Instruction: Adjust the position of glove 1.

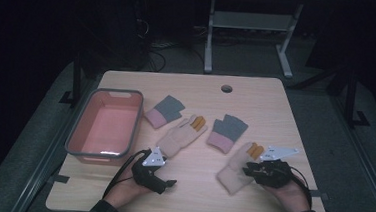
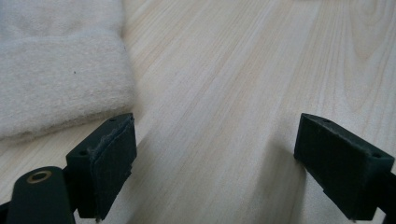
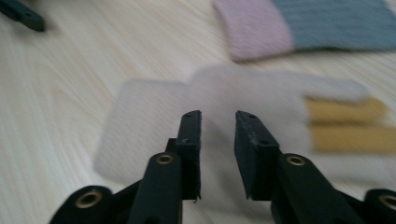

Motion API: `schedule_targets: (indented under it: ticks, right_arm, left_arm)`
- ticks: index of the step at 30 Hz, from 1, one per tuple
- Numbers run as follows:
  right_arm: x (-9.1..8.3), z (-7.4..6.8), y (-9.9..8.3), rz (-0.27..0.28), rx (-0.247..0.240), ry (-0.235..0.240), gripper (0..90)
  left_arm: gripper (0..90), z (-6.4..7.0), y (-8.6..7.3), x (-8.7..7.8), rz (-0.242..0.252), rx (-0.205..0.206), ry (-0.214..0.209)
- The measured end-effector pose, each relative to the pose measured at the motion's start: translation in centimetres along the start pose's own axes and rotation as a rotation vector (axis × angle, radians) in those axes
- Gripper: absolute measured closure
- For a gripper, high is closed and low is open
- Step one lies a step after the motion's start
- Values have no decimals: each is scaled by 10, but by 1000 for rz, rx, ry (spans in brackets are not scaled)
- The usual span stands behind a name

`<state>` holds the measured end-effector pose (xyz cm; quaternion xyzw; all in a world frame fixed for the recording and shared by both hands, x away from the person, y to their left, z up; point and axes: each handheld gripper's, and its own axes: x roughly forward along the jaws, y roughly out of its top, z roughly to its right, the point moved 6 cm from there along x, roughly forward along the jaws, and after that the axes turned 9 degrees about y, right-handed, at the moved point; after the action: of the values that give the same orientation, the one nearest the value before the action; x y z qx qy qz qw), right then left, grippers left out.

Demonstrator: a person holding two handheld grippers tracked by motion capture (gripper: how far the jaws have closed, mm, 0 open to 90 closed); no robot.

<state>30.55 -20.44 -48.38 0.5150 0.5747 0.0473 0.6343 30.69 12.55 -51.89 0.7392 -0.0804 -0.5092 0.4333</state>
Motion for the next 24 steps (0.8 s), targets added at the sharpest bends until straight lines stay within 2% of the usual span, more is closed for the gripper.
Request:
schedule_targets:
  ticks: [2, 3, 5, 6, 7, 8, 11, 13, 16, 17, 19, 21, 22, 23, 24]
  right_arm:
    - [-7, 8, -6, 8, 11, -34, 577]
    - [-15, 17, -14, 25, 29, -76, 515]
    - [-18, 22, -17, 32, 37, -87, 482]
    - [-24, 33, -25, 35, 55, -122, 428]
    - [-26, 39, -29, 48, 61, -138, 376]
    - [-26, 39, -29, 48, 61, -138, 376]
    - [-28, 57, -39, 62, 112, -174, 268]
    - [-26, 66, -45, 70, 137, -193, 246]
    - [-25, 70, -48, 61, 145, -205, 221]
    - [-23, 72, -51, 48, 143, -223, 203]
    - [-21, 73, -53, 37, 136, -232, 194]
    - [-21, 74, -54, 38, 138, -231, 184]
    - [-21, 74, -54, 38, 138, -231, 184]
    - [-21, 74, -54, 38, 137, -231, 182]
    - [-21, 75, -54, 42, 139, -227, 179]
  left_arm:
    - [123, 0, 0, 0, -1, 1, 0]
    - [123, 0, 0, 0, -1, 1, 0]
    - [123, 0, 0, 0, -1, 1, 0]
    - [123, 0, 0, 0, 2, 2, 2]
    - [123, 0, 0, 0, 0, -1, 1]
    - [123, 0, 0, 0, 0, -1, 1]
    - [123, 1, 0, 0, 6, -10, 1]
    - [131, 0, 0, 0, 0, -6, 4]
    - [151, 1, 1, -2, -24, -22, 12]
    - [240, 0, 3, -4, -29, -22, 3]
    - [276, 0, 5, -5, -37, -30, 16]
    - [422, 0, 10, -10, -31, -19, 13]
    - [460, 0, 10, -10, -31, -19, 13]
    - [460, -1, 13, -12, -23, -25, 19]
    - [592, -1, 17, -14, -17, -35, 23]
